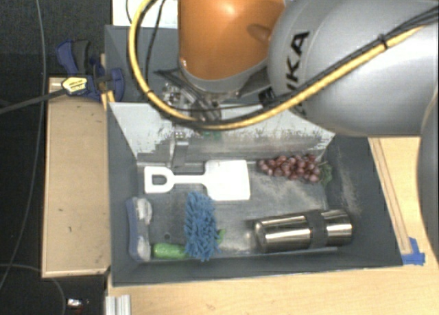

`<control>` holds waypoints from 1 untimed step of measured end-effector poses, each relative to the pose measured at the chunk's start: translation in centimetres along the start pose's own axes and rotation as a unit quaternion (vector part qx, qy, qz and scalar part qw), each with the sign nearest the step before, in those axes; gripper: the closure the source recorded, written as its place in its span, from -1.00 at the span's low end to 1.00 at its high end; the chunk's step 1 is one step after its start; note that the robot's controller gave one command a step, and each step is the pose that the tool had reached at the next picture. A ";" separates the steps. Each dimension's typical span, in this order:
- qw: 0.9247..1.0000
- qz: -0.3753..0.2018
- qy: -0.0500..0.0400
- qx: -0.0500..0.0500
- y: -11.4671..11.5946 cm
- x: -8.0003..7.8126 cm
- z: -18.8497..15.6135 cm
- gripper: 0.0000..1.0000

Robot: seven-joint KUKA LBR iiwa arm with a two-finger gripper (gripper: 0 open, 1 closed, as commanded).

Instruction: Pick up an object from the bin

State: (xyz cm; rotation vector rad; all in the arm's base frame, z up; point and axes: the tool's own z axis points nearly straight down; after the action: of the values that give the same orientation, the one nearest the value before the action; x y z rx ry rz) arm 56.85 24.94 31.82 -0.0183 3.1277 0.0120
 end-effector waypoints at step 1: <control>0.996 -0.083 0.017 0.006 -3.6 9.7 15.9 1.00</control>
Offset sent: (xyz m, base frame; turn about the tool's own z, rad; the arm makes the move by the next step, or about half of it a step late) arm 0.0000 0.0000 0.0000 0.0000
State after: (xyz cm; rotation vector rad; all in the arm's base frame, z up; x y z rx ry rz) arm 47.45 21.32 15.71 -0.2806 3.1482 -0.0088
